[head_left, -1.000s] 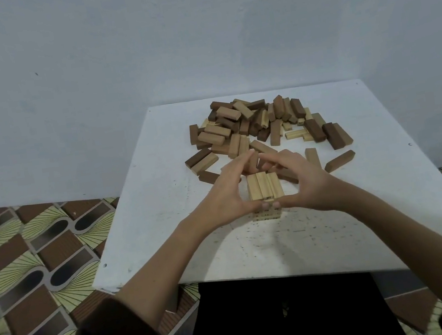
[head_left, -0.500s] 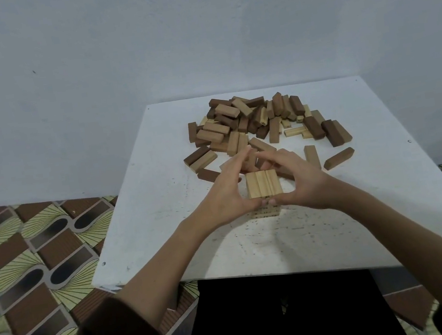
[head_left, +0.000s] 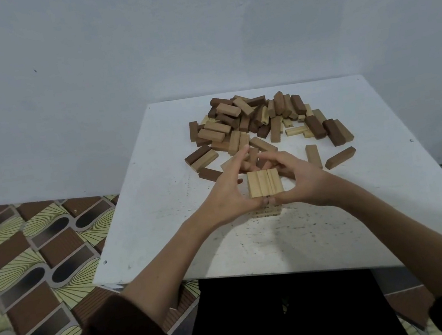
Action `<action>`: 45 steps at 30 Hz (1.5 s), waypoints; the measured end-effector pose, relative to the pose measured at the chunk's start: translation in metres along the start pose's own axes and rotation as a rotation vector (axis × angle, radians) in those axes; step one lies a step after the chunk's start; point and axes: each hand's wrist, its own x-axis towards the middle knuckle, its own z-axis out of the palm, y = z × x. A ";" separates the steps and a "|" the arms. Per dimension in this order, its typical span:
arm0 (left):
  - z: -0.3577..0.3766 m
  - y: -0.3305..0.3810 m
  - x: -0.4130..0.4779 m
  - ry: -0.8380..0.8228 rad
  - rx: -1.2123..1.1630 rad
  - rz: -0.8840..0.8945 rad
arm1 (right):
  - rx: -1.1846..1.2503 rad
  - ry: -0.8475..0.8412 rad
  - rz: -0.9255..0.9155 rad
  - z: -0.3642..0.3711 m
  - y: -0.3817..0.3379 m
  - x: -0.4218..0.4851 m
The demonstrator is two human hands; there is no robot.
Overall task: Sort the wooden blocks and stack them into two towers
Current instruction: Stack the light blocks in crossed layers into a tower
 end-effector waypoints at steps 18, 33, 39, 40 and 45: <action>0.032 -0.001 -0.014 0.052 -0.076 -0.047 | 0.224 0.143 0.125 0.046 0.016 -0.021; 0.046 -0.016 -0.014 0.037 -0.161 -0.202 | 0.212 0.134 0.149 0.054 0.016 -0.019; 0.048 -0.019 -0.012 0.052 -0.166 -0.165 | 0.218 0.131 0.143 0.055 0.016 -0.020; 0.049 -0.021 -0.011 0.054 -0.183 -0.155 | 0.215 0.132 0.140 0.055 0.017 -0.020; 0.049 -0.015 -0.013 0.042 -0.199 -0.105 | 0.226 0.125 0.135 0.056 0.016 -0.020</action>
